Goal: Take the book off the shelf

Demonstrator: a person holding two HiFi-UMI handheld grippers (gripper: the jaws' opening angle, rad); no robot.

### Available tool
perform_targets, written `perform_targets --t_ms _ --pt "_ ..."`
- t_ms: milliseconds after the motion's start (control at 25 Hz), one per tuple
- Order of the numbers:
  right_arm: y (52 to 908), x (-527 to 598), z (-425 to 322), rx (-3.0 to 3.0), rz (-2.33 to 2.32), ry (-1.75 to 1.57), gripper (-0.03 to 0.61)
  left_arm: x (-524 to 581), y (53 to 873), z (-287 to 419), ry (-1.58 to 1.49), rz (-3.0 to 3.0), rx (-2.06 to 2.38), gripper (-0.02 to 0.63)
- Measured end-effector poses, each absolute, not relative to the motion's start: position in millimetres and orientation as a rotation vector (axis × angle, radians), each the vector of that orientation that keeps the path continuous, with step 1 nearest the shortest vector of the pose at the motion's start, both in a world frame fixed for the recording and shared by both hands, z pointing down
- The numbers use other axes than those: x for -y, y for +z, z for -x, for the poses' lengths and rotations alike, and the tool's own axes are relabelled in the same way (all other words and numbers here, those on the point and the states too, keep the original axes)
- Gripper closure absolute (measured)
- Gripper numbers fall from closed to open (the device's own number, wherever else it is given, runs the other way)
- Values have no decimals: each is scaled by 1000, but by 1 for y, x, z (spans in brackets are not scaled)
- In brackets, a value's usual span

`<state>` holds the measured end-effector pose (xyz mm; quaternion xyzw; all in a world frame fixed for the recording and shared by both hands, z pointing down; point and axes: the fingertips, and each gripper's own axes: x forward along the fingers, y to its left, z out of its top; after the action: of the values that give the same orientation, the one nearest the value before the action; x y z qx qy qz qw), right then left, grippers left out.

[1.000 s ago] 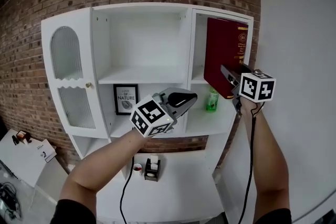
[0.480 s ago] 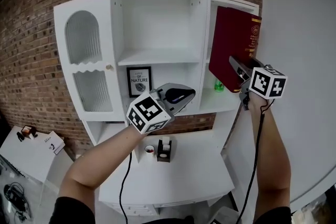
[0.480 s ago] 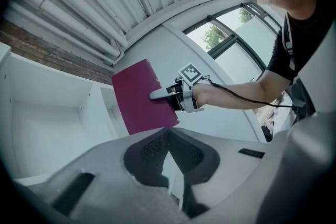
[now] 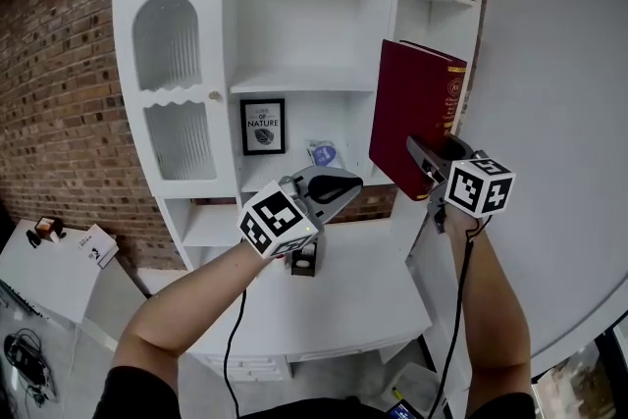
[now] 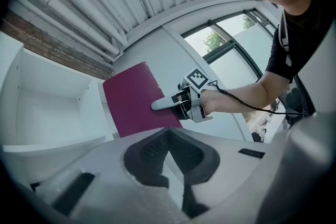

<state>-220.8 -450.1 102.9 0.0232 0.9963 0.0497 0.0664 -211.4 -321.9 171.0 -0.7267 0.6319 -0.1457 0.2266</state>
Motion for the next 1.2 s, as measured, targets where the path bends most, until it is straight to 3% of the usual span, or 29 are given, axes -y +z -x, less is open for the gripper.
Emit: perform_targets --t_ms 440,1200 --pt "200 415 201 -3065 -319 108 337 313 230 186 -392 1973 -1916 607" --pt "349 364 61 -3152 -804 31 337 302 335 55 -335 1994 -2167 607"
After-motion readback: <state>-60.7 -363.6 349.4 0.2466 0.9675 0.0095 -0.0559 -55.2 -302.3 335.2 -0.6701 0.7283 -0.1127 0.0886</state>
